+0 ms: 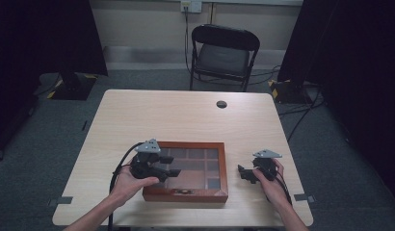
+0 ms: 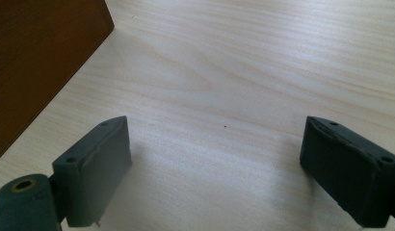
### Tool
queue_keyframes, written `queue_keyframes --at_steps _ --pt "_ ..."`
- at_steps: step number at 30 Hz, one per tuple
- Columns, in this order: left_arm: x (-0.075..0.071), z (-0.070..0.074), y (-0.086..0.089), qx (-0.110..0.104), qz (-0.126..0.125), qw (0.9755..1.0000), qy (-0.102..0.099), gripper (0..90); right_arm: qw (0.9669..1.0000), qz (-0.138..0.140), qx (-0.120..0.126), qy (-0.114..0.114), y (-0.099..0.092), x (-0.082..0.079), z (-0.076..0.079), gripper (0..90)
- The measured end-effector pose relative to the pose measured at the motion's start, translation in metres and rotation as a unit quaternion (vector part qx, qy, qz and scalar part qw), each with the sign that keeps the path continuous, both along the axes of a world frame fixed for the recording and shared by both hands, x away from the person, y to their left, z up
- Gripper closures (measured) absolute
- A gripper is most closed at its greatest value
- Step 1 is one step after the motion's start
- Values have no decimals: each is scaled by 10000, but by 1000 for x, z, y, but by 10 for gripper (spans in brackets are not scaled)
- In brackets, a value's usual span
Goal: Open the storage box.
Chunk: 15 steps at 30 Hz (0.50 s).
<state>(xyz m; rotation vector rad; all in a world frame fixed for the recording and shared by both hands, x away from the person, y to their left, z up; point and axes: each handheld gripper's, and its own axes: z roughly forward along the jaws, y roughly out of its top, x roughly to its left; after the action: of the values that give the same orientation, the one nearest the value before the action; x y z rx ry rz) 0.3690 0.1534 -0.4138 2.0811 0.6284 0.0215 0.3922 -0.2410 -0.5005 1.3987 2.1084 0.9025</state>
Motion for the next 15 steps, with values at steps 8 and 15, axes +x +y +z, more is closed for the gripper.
queue_keyframes --at_steps 8,15 --pt "-12 -4 -19 -17 -646 9979 38 534 10000 -12 9 10 0 0 0 101" --pt "-20 -10 -21 -43 -902 9959 54 636 10000 -7 8 7 0 0 0 101"
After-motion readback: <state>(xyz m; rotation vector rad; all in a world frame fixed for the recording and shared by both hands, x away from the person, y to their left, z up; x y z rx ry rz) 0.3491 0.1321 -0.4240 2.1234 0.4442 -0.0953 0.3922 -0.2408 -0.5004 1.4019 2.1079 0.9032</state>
